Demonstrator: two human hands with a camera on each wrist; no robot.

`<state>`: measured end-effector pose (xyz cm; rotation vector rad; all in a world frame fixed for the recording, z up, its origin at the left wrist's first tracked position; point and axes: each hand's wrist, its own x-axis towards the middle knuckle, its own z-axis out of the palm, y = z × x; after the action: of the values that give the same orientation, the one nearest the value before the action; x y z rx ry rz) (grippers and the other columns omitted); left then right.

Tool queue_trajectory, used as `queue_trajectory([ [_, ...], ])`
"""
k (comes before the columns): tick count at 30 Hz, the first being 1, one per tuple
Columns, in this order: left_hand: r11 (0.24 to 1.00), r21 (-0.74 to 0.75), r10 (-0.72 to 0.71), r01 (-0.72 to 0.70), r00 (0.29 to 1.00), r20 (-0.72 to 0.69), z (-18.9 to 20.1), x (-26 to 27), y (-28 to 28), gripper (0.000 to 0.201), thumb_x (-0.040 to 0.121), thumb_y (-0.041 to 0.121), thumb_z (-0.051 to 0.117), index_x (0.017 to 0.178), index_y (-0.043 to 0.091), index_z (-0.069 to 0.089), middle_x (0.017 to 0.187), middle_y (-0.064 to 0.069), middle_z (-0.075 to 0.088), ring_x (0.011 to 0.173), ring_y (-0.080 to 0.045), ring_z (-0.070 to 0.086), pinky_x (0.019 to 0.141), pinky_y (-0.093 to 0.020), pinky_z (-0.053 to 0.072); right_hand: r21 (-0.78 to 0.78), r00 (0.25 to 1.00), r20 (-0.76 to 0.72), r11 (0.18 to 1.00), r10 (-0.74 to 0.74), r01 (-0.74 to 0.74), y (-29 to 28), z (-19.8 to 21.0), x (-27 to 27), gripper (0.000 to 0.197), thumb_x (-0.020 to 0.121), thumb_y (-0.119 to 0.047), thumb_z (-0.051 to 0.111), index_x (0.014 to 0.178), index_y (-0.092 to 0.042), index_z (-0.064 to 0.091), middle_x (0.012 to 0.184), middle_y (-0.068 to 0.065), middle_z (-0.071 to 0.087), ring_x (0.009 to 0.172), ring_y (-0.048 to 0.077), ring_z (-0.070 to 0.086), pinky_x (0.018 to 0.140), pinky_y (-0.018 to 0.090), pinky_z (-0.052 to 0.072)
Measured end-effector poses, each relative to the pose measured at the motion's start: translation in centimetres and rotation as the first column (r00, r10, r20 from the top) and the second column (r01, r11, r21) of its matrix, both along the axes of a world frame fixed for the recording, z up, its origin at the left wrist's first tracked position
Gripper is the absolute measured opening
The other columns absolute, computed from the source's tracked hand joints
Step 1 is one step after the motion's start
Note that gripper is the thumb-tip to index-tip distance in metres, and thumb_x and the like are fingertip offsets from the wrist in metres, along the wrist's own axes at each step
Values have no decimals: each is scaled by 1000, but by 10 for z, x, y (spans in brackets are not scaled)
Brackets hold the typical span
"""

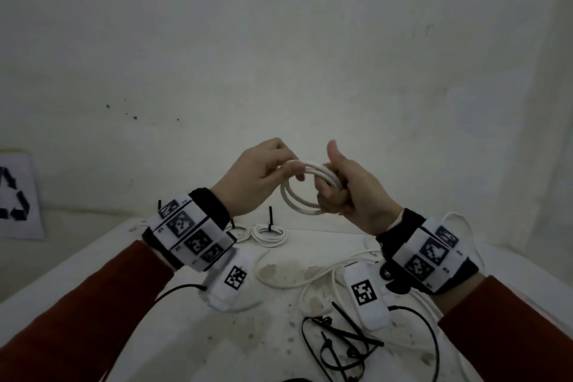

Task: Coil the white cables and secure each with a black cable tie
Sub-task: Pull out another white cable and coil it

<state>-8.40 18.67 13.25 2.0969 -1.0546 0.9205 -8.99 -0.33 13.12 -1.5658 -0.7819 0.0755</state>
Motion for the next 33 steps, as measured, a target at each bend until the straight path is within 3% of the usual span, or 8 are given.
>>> queue_trajectory([
  [6, 982, -125, -173, 139, 931, -320, 5, -6, -8, 42, 95, 51, 37, 68, 21, 50, 56, 11, 52, 60, -9, 54, 63, -25, 44, 129, 999, 9, 991, -38, 37, 0, 0, -3, 48, 86, -50, 45, 64, -9, 52, 40, -7, 22, 38, 12, 18, 42, 22, 21],
  [11, 988, -150, -73, 39, 971, -226, 9, -5, -14, 35, 98, 43, 35, 70, 34, 55, 54, 6, 45, 51, -6, 42, 56, -23, 40, 106, 997, 74, 994, -25, 18, 4, -2, -8, 36, 87, -36, 46, 66, -8, 51, 43, -7, 36, 52, 14, 47, 65, 24, 41],
  [14, 997, -82, -12, 7, 998, -54, 14, -4, -15, 34, 99, 35, 36, 70, 27, 53, 56, 4, 51, 51, -6, 48, 53, -13, 37, 214, 990, -35, 969, 134, -124, 0, -2, -10, 34, 94, -33, 45, 70, -10, 51, 44, -7, 31, 41, 10, 35, 62, 26, 45],
  [16, 1000, -22, 9, -9, 1000, 20, 17, 0, -13, 33, 100, 30, 38, 74, 16, 53, 60, 1, 56, 50, -7, 49, 52, -11, 37, 282, 969, -110, 942, 220, -181, -7, 2, -10, 37, 96, -37, 42, 68, -14, 52, 42, -10, 23, 35, 6, 23, 48, 22, 33],
  [19, 998, 41, 57, -56, 998, -31, 14, 10, -6, 23, 101, 26, 41, 81, 22, 50, 63, 0, 57, 45, -9, 47, 50, -13, 37, 400, 900, -248, 884, 358, -241, -22, 9, -9, 47, 96, -47, 32, 63, -16, 49, 46, -8, 13, 35, 9, 12, 43, 24, 17],
  [22, 991, 68, 121, -116, 990, -74, 5, 20, -2, 17, 101, 23, 38, 91, 17, 51, 61, -3, 54, 49, -8, 45, 52, -12, 35, 536, 863, -264, 809, 431, -241, -33, 7, -9, 47, 97, -43, 29, 63, -16, 47, 47, -7, 13, 39, 12, 9, 44, 24, 18],
  [27, 931, 89, 358, -353, 933, -45, -21, 37, 12, 21, 100, 20, 36, 107, 9, 52, 64, 2, 47, 51, -13, 40, 53, -30, 33, 806, 934, -120, 582, 338, -107, -56, 9, -7, 36, 93, -30, 36, 67, -14, 55, 45, -6, 28, 39, 10, 25, 48, 22, 31],
  [33, 822, 307, 491, -479, 870, 42, -52, 34, 25, 33, 95, 9, 37, 123, 26, 32, 118, -9, 59, 82, -32, 63, 67, -46, 52, 955, 971, -10, 291, 239, -62, -81, 14, 2, 22, 91, -18, 37, 82, -8, 54, 56, -1, 40, 48, 15, 39, 62, 27, 37],
])
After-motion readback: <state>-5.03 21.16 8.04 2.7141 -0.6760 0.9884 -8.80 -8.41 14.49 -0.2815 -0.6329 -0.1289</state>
